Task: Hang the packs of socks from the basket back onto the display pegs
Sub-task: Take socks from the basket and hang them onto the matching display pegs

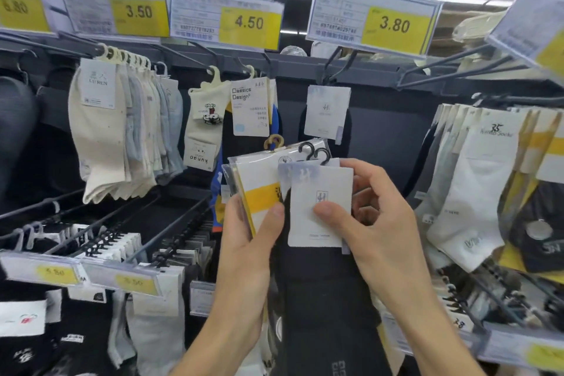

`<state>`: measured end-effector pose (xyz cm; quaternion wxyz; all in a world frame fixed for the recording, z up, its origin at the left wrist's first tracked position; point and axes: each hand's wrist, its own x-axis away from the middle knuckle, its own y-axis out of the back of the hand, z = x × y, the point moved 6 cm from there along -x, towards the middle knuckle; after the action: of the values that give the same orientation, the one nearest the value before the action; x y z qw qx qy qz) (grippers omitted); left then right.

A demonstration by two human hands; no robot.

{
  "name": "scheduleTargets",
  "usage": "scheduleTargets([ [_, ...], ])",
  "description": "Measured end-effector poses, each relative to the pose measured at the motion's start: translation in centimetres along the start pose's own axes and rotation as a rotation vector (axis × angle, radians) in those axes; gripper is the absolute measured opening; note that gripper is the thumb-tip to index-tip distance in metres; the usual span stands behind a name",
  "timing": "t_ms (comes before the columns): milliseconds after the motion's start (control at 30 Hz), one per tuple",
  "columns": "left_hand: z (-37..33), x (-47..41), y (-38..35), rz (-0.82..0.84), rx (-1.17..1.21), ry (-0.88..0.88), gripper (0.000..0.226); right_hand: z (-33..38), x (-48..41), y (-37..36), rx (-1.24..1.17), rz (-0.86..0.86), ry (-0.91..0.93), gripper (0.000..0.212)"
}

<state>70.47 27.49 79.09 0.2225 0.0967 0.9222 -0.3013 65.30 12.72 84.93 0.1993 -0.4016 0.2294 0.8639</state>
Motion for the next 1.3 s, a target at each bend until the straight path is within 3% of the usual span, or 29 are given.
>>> scheduleTargets([
  [200,-0.2,-0.6,0.1,0.000,-0.058,0.000,0.043,-0.6,-0.2,0.0,-0.007,-0.013,-0.040,0.074],
  [367,-0.2,-1.2,-0.1,-0.011,-0.098,-0.009,0.042,0.1,-0.3,0.3,0.119,0.013,0.089,0.043],
  [467,0.2,-1.3,-0.3,-0.010,-0.131,0.013,0.041,-0.3,-0.4,0.6,-0.055,0.023,0.028,0.026],
  [600,0.2,-1.1,0.0,-0.011,-0.170,0.016,0.044,-1.1,-1.5,1.4,-0.222,0.001,-0.040,0.027],
  [767,-1.2,-1.2,1.7,-0.012,-0.172,0.010,0.053,-1.8,-7.1,4.9,-0.174,-0.300,0.019,0.025],
  [933,-2.9,-0.7,3.8,0.024,-0.246,0.045,0.047,-2.4,-12.4,3.7,0.030,-0.215,0.051,0.030],
  [1067,-3.4,0.3,4.7,0.026,-0.204,0.057,0.067,-3.0,-13.9,1.7,0.000,-0.162,0.072,0.033],
  [1300,-1.3,3.2,5.6,0.093,-0.158,0.182,0.059,-3.6,-14.4,0.1,-0.086,-0.192,0.105,0.030],
])
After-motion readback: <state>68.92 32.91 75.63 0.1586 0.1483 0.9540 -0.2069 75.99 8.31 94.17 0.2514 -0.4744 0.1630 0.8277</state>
